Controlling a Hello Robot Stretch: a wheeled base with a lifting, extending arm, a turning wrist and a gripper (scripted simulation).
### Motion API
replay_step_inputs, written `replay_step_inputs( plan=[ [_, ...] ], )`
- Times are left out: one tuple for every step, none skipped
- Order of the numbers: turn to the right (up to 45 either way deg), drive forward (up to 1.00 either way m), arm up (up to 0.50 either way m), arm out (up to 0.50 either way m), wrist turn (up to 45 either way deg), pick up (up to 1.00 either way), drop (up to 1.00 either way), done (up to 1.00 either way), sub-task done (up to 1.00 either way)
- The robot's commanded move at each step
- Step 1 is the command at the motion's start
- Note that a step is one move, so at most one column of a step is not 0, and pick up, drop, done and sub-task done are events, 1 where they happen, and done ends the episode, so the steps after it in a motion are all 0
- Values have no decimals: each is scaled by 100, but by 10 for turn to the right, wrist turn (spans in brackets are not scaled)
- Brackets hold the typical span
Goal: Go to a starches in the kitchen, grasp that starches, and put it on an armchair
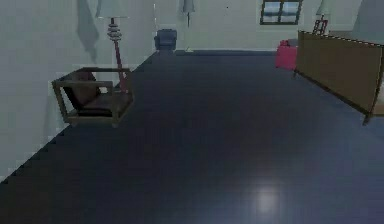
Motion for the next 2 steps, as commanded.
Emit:
replay_step_inputs(
  plan=[
    [-450, 0, 0, 0, 0, 0, 0, 0, 0],
    [-270, 0, 0, 0, 0, 0, 0, 0, 0]
  ],
)
